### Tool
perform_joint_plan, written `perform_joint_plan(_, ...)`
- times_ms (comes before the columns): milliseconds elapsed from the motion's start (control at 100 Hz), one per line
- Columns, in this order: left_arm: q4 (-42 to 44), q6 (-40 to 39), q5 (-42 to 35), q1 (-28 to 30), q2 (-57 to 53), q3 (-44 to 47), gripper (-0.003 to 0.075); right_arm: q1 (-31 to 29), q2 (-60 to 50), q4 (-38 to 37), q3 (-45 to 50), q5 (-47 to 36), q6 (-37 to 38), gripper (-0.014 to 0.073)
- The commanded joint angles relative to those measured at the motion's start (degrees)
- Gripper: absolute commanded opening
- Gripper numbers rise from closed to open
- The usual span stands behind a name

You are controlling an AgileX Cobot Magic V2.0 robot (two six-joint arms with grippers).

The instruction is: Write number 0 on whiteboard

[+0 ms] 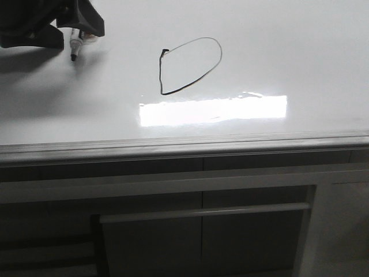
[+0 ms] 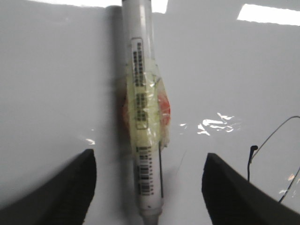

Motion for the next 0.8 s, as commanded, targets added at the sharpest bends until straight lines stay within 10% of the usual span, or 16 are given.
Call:
perform_joint_plan(0,0.4,-0.3,1.9,0.4,-1.8,-0.8,0.0484,-0.5,0.0,0.4,-1.1,-4.7,0.3,-0.0069)
perform_joint_plan(220,4.0,0.9,8.3,0.4,-12.6,-0.8,0.0470,-0.5,0.0,1.0,-1.0,-7.5,0.3,-0.0069)
perform_joint_plan(440,9.1,1.6,13.8,0.4,-26.6,-0.8,0.0287,-0.5,-1.2,1.9,3.8,-16.4,0.3,-0.0069)
perform_joint_plan(790,13.7,1.6,19.2,0.4,-51.3,10.7,0.0036,-0.5,-15.1,11.6,31.8,-52.2,0.4,-0.0069)
